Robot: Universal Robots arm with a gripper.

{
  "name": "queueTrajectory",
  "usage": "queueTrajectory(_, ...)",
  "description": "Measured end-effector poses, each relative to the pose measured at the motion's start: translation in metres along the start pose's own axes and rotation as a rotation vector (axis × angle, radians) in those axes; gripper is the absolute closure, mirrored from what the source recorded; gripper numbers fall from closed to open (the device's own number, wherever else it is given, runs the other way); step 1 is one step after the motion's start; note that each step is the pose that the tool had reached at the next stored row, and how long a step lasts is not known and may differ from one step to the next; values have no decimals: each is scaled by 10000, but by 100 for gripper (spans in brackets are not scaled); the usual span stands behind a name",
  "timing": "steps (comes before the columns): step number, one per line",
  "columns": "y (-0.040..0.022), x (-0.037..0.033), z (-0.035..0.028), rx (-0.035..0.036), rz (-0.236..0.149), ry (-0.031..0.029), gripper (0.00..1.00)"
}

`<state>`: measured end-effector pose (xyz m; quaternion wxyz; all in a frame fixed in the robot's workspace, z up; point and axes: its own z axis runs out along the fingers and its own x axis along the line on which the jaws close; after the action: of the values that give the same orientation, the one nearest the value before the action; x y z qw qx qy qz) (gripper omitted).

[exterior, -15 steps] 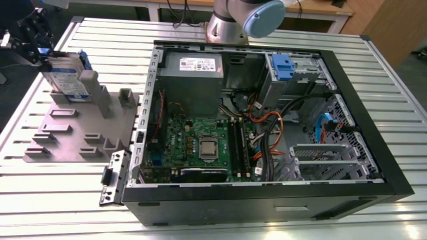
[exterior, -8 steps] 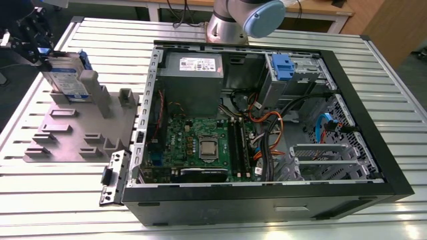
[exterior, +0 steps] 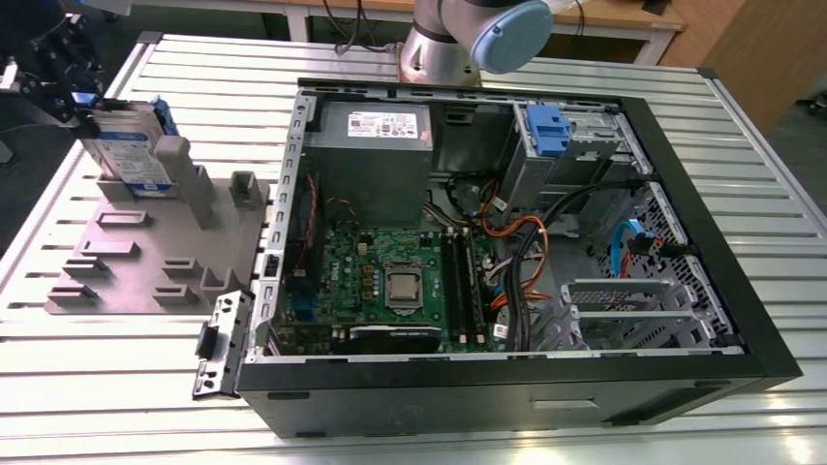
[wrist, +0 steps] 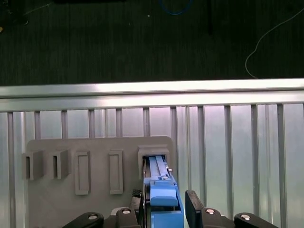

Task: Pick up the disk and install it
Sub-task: 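Pick up the disk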

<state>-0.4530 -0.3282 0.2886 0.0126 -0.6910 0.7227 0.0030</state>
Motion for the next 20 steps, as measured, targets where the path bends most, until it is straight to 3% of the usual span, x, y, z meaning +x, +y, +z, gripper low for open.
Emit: queueTrajectory(20,3,23,0,0,8,17,52)
